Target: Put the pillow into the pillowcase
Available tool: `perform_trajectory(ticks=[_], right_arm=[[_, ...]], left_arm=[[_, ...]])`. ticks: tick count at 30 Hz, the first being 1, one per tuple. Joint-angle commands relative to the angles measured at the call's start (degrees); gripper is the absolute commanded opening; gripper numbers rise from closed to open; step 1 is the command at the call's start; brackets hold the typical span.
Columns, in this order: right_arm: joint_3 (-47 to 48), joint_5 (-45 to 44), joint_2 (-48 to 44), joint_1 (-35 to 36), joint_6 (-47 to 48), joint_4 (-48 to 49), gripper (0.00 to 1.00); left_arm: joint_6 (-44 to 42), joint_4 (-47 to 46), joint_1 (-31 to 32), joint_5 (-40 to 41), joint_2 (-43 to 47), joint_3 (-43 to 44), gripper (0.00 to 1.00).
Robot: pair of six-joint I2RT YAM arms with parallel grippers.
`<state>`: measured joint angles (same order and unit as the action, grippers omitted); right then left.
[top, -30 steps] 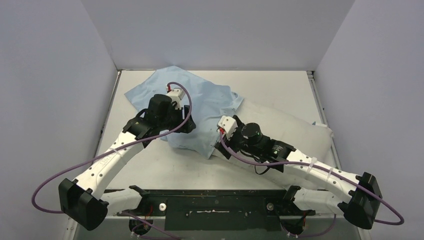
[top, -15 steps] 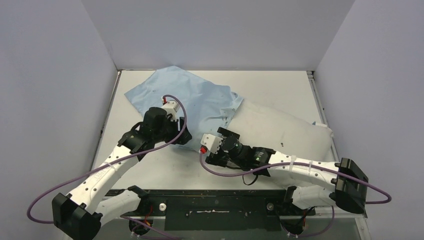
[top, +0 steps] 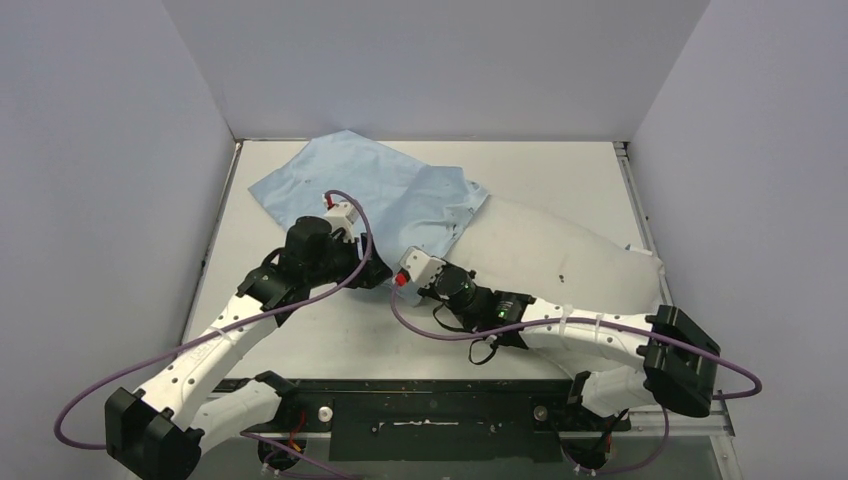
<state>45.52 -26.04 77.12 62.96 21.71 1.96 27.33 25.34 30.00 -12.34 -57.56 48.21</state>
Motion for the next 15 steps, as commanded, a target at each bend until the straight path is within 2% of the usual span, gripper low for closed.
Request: perform_trajectory(ticks=[1, 7, 11, 15], right_arm=[[5.1, 0.6, -4.6, -1.8, -8.1, 10.2, 0.00], [10.6, 11.9, -3.2, -10.9, -19.5, 10.4, 0.00], [15.4, 16.4, -2.4, -12.7, -23.8, 9.9, 0.00], [21.3, 17.8, -0.7, -13.2, -26.7, 6.7, 0.00]], left_arm=[[-0.1, -6.8, -0.3, 0.3, -0.1, 0.1, 0.57], [2.6, -14.4, -0.3, 4.5, -1.9, -1.3, 0.65], [1.9, -15.6, -0.2, 7.7, -3.8, 0.4, 0.67], [-0.1, -21.7, 0.2, 9.6, -5.3, -0.9, 0.67]])
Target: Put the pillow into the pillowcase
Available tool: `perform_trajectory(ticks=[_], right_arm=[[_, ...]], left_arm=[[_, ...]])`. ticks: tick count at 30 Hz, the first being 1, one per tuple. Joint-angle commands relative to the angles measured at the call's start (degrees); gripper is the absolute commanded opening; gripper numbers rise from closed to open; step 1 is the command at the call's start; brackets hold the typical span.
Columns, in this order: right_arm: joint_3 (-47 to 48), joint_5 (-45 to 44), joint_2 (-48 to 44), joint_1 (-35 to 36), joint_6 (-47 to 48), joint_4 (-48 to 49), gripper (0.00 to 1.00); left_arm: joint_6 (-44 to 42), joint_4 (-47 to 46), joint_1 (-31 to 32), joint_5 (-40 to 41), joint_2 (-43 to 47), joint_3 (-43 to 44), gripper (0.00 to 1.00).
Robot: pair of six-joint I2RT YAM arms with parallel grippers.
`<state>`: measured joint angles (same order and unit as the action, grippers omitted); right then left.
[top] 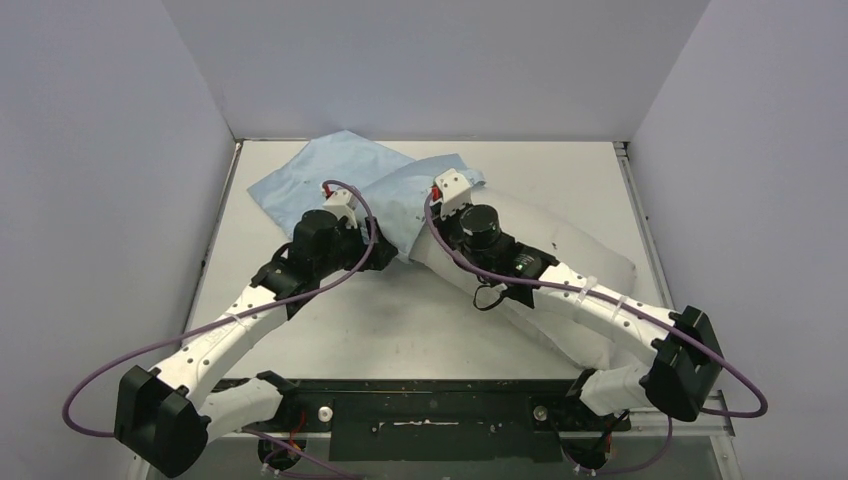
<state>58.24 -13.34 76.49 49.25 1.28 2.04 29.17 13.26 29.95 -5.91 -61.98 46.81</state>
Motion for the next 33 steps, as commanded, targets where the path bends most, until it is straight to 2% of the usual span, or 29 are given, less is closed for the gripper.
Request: perform_trajectory(ticks=[1, 4, 9, 11, 13, 17, 27, 33], right_arm=[[9.7, 5.2, 0.0, 0.3, -6.9, 6.1, 0.00], [12.3, 6.5, 0.5, -0.4, -8.9, 5.5, 0.00], [12.9, 8.3, 1.3, -1.4, -11.0, 6.3, 0.00], [12.5, 8.4, 1.9, -1.9, -12.7, 7.0, 0.00], [12.4, 8.5, 2.4, -2.5, -14.3, 7.6, 0.00], [11.7, 7.1, 3.2, -3.7, -17.0, 10.3, 0.00], [11.4, 2.6, 6.7, -8.2, -24.3, 15.8, 0.00], [12.0, 2.0, 9.2, -8.4, -28.0, 19.7, 0.00]], left_arm=[[-2.6, -11.9, 0.5, 2.9, -1.2, -0.3, 0.67], [-5.5, -19.0, 2.4, 4.8, -2.5, -1.9, 0.68], [-10.7, -22.7, 5.6, 13.4, -4.4, -1.9, 0.67], [-10.8, -22.8, 5.8, 13.1, -4.6, -1.2, 0.61], [-10.9, -22.5, 6.3, 11.4, -4.3, -0.3, 0.47], [-12.3, -20.4, 8.3, 9.7, -3.1, 1.8, 0.00], [-8.0, -17.8, 10.8, 0.9, 2.5, 3.5, 0.00], [-5.0, -23.9, 10.9, -5.3, 1.7, 2.0, 0.00]])
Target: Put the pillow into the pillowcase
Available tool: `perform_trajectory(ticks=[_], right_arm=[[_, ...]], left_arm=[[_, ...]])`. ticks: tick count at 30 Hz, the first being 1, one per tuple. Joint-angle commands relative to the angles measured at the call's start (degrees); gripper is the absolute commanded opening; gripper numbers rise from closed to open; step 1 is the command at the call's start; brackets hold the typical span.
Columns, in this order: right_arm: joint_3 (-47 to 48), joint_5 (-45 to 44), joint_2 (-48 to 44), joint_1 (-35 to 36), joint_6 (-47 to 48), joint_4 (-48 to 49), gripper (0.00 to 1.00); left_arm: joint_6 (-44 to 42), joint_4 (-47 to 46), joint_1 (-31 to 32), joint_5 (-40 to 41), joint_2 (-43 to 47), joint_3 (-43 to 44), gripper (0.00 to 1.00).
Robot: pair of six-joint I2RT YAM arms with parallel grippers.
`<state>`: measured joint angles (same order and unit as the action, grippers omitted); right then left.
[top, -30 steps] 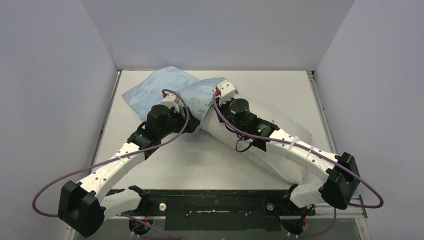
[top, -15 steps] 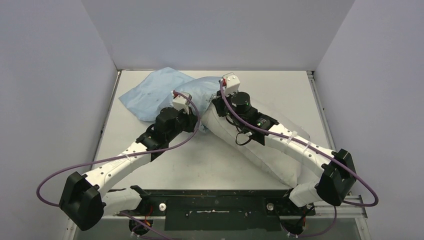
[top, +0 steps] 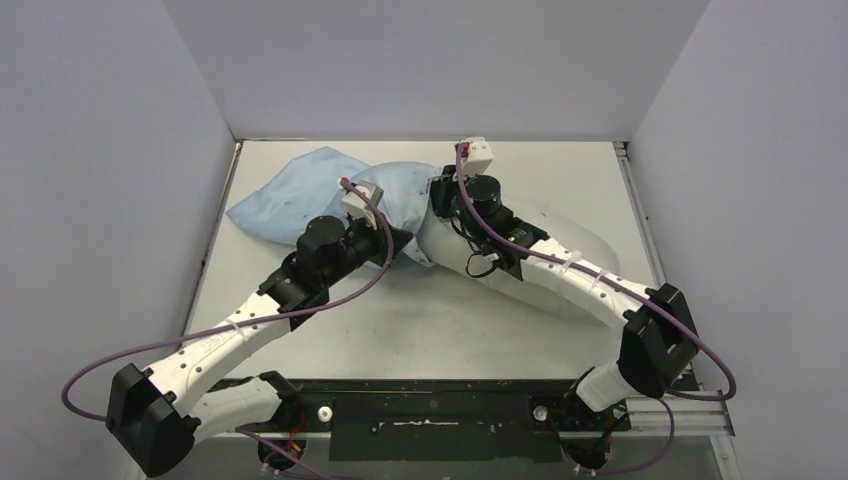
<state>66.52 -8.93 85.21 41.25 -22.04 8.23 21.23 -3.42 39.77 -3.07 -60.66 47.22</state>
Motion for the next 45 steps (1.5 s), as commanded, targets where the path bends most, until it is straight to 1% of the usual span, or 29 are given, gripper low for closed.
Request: perform_trajectory(ticks=[1, 4, 7, 9, 10, 11, 13, 14, 17, 20, 23, 25, 28, 31, 33, 34, 35, 36, 37, 39, 40, 41, 43, 45], right_arm=[[4.0, -2.7, 0.8, -0.4, -5.3, 13.8, 0.00], [4.3, -2.6, 1.4, -0.4, -6.5, 14.3, 0.00], [3.5, 2.3, 0.7, -0.6, -4.3, 11.6, 0.01], [3.3, 7.4, -1.2, -1.0, -1.1, 5.0, 0.19], [3.3, 8.4, -2.4, -1.1, 1.2, 1.4, 0.28], [3.3, 10.3, -3.7, -1.1, 3.5, -2.4, 0.41], [3.2, 11.2, -6.6, -1.1, 8.3, -10.2, 0.58], [3.1, 11.4, -8.1, -1.0, 10.3, -14.2, 0.64], [-0.5, 11.9, -13.3, -0.8, 14.8, -22.2, 0.77], [-3.4, 12.7, -17.6, -0.1, 18.2, -27.5, 0.84], [-3.8, 11.7, -19.5, 1.8, 21.5, -31.7, 0.88], [-3.7, 9.6, -19.2, 3.9, 24.8, -33.2, 0.90], [-3.8, 3.9, -16.6, 7.3, 28.5, -34.6, 0.93], [-5.8, -1.0, -13.4, 9.6, 32.0, -32.2, 0.94], [-7.3, -3.3, -11.4, 9.8, 34.3, -27.5, 0.90], [-7.3, -3.4, -10.1, 9.8, 35.4, -26.1, 0.82], [-6.2, -3.4, -9.1, 9.8, 35.6, -25.6, 0.69], [-3.0, -3.3, -8.0, 9.8, 34.9, -26.1, 0.49], [-0.1, -3.0, -7.3, 10.0, 33.7, -27.5, 0.33], [4.7, -0.8, -7.6, 10.0, 29.6, -29.2, 0.12], [6.4, 1.0, -8.6, 9.6, 27.0, -29.3, 0.05], [8.0, 3.5, -9.8, 8.8, 23.8, -29.1, 0.00], [10.7, 8.1, -11.8, 7.2, 17.3, -27.6, 0.00], [12.0, 12.9, -12.7, 6.6, 13.1, -23.5, 0.00]], left_arm=[[3.0, -7.6, 1.1, -8.3, -0.3, 1.6, 0.00], [1.9, -6.8, 1.0, -6.9, -2.5, 2.4, 0.00], [0.2, -3.8, 1.0, -2.5, -3.5, 3.6, 0.00], [-0.4, -2.0, 0.9, 0.6, -3.8, 4.3, 0.00], [-0.6, -1.7, 0.8, 1.2, -3.9, 4.5, 0.00], [-0.7, -1.7, 0.8, 1.4, -4.0, 4.4, 0.00], [0.0, -2.6, 0.6, 1.4, -4.2, 4.1, 0.00], [0.4, -3.2, 0.6, 1.4, -4.2, 3.9, 0.00], [0.9, -3.9, 0.5, 1.0, -4.8, 4.2, 0.00], [0.9, -3.9, 0.3, 0.8, -5.2, 4.5, 0.00], [1.2, -4.4, 0.3, 0.9, -5.3, 4.4, 0.00], [1.5, -4.7, 0.2, 1.1, -5.2, 4.3, 0.00], [1.6, -4.7, 0.2, 1.3, -5.0, 4.4, 0.00], [1.5, -4.8, 0.1, 1.4, -4.8, 4.4, 0.00], [1.5, -4.9, 0.0, 1.3, -4.6, 4.4, 0.00], [1.6, -5.0, 0.0, 1.1, -4.5, 4.4, 0.00], [1.9, -5.1, -0.2, 0.9, -4.4, 4.4, 0.00], [2.1, -5.1, -0.4, 0.4, -4.2, 4.7, 0.00], [2.2, -4.7, -0.6, 0.1, -3.9, 5.4, 0.00], [1.4, -2.6, -1.4, -0.7, -3.5, 8.2, 0.00], [0.6, -1.2, -1.9, -1.3, -3.2, 10.1, 0.00], [-0.3, 0.3, -2.1, -1.9, -2.9, 12.3, 0.00], [-1.7, 2.9, -2.3, -3.2, -2.4, 16.6, 0.00], [-3.0, 3.3, -2.2, -7.4, -2.3, 19.5, 0.00]])
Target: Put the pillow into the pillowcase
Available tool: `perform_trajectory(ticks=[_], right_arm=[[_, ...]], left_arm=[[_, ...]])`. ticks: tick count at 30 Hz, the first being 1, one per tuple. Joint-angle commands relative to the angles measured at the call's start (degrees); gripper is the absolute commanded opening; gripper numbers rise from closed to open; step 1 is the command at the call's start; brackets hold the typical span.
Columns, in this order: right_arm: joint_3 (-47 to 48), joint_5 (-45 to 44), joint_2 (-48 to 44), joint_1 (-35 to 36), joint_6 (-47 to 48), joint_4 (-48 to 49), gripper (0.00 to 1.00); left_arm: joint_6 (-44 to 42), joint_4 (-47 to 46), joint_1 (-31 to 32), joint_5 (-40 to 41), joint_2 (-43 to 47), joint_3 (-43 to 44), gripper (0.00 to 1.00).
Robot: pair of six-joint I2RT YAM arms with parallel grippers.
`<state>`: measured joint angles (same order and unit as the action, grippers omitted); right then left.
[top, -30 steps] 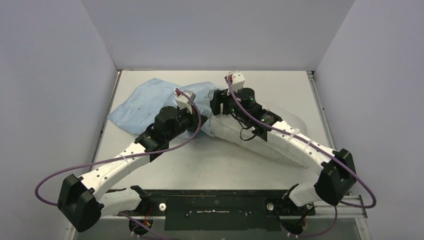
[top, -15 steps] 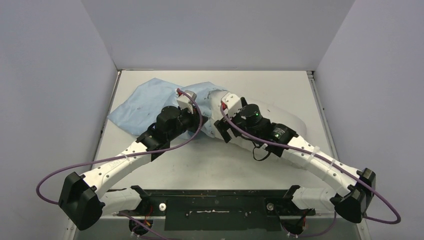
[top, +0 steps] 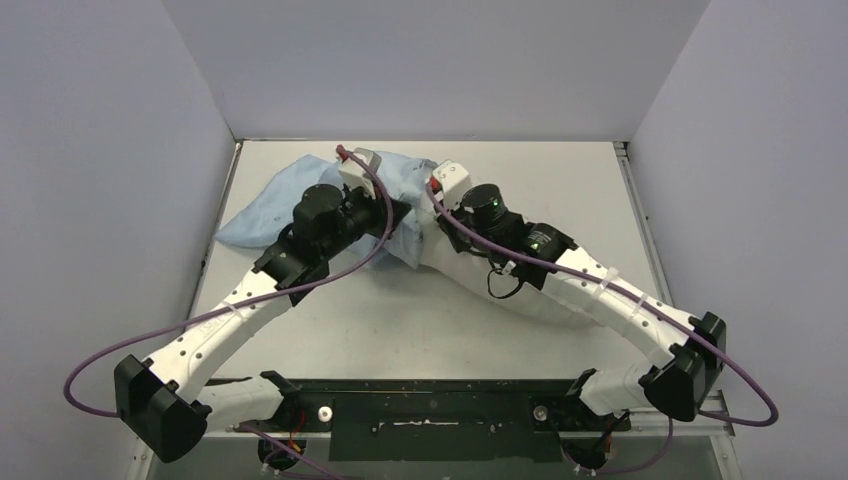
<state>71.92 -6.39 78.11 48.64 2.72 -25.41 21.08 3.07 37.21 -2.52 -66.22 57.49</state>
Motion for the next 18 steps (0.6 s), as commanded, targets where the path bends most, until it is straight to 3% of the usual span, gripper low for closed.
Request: perform_trajectory(ticks=[1, 4, 8, 13, 18], right_arm=[[7.3, 13.3, -5.3, -1.4, -13.2, 12.3, 0.00], [8.9, 17.4, -3.7, -4.7, -18.9, 15.4, 0.00], [3.8, 24.3, -4.8, -10.7, -32.2, 28.4, 0.00], [4.1, 30.9, -5.2, -11.2, -41.4, 27.8, 0.00], [-3.3, 31.9, -10.1, -10.0, -47.6, 28.9, 0.00]], left_arm=[[-3.3, -3.2, 0.4, -11.7, 3.1, 10.1, 0.00], [-3.4, 3.2, 0.5, -16.7, 1.6, 14.0, 0.00], [-1.1, 4.1, 0.5, -20.7, 2.0, 15.2, 0.00], [-0.6, 7.9, 0.4, -21.6, 1.4, 19.2, 0.00], [-0.5, 8.2, 0.0, -17.6, 0.4, 17.7, 0.00]])
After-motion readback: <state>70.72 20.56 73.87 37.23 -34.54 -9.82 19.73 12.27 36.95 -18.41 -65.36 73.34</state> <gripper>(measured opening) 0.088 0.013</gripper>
